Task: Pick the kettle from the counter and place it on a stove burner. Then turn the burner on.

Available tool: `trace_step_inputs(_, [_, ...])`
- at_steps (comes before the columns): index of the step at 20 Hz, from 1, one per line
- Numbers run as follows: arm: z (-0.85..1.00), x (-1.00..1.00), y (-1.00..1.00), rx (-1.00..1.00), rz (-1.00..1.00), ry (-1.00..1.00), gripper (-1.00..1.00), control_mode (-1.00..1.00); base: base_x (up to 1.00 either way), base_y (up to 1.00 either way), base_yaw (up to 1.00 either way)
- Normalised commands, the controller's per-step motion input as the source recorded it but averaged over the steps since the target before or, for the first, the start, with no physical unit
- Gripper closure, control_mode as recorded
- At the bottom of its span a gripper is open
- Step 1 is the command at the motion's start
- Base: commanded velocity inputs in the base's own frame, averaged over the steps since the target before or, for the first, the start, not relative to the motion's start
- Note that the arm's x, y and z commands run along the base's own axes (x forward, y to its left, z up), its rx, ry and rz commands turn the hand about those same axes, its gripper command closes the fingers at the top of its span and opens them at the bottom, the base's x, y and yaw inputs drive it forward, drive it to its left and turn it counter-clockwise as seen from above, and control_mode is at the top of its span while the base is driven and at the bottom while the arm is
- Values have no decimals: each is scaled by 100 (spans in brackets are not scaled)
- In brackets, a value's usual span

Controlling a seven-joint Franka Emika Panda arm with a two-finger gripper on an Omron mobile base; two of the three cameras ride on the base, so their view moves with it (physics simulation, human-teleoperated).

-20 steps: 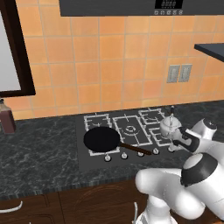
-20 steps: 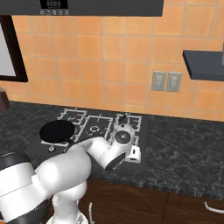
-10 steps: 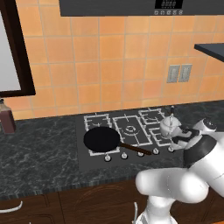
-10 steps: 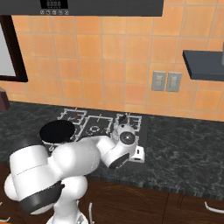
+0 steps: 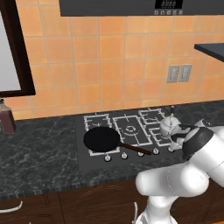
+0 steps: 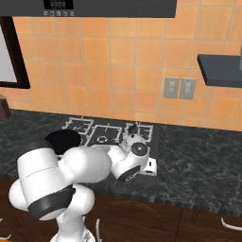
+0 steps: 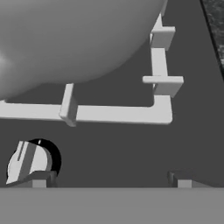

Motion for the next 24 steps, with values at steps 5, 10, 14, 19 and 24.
trace_step_inputs(5, [8, -16, 12, 0, 0, 0, -100, -100, 0, 0, 0])
trace_step_inputs(10, [27, -21, 24, 0, 1, 0, -100, -100, 0, 0, 0])
trace_step_inputs(14, [-1, -4, 40, -3, 3, 0, -100, -100, 0, 0, 0])
trace_step_inputs(19, [-21, 5, 18, -4, 1, 0, -100, -100, 0, 0, 0])
trace_step_inputs(24, [-11, 20, 0, 0, 0, 0, -100, -100, 0, 0, 0])
